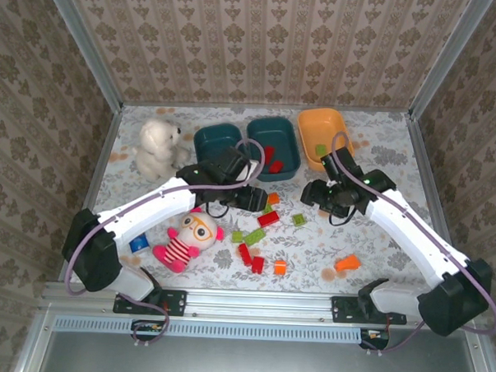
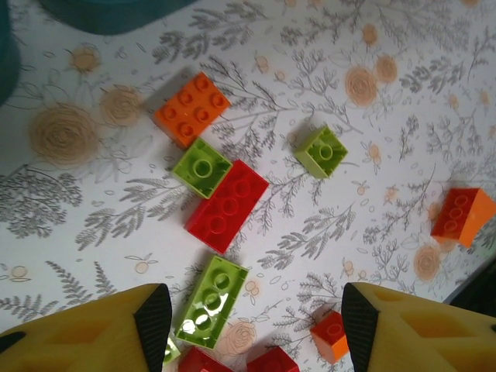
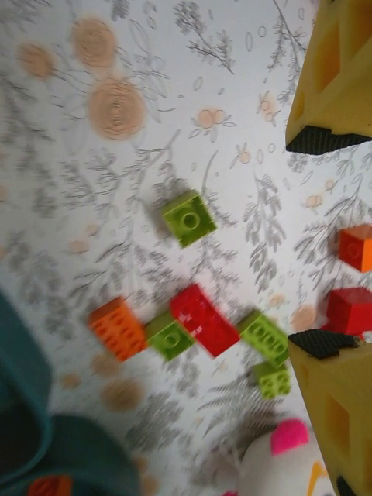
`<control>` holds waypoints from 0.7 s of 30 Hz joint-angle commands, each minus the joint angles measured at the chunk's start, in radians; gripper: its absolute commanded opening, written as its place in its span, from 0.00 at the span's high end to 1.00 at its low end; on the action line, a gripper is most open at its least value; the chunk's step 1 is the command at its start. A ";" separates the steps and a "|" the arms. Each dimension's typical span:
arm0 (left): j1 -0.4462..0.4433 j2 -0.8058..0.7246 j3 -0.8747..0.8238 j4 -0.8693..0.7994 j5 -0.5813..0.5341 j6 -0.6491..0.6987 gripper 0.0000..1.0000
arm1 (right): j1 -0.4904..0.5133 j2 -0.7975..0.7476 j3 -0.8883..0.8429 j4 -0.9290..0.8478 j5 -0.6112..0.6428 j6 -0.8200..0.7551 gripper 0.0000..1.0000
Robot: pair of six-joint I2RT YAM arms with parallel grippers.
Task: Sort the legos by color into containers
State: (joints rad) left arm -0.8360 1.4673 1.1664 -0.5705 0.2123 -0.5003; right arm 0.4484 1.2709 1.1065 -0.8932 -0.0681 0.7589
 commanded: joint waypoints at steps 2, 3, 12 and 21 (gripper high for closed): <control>-0.031 0.008 -0.026 0.023 -0.020 -0.008 0.37 | 0.009 0.112 -0.021 0.035 -0.104 -0.088 0.28; -0.031 0.003 -0.037 0.034 -0.021 -0.024 0.37 | 0.011 0.176 -0.008 0.027 -0.107 -0.115 0.27; -0.032 -0.033 -0.065 0.050 -0.040 -0.065 0.37 | 0.030 0.469 0.100 -0.064 -0.049 -0.308 0.23; -0.031 -0.043 -0.081 0.069 -0.048 -0.090 0.37 | 0.053 0.609 0.176 -0.066 -0.011 -0.333 0.33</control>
State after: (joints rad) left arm -0.8688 1.4548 1.1000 -0.5159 0.1795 -0.5686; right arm 0.4969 1.8381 1.2510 -0.9169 -0.1200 0.4480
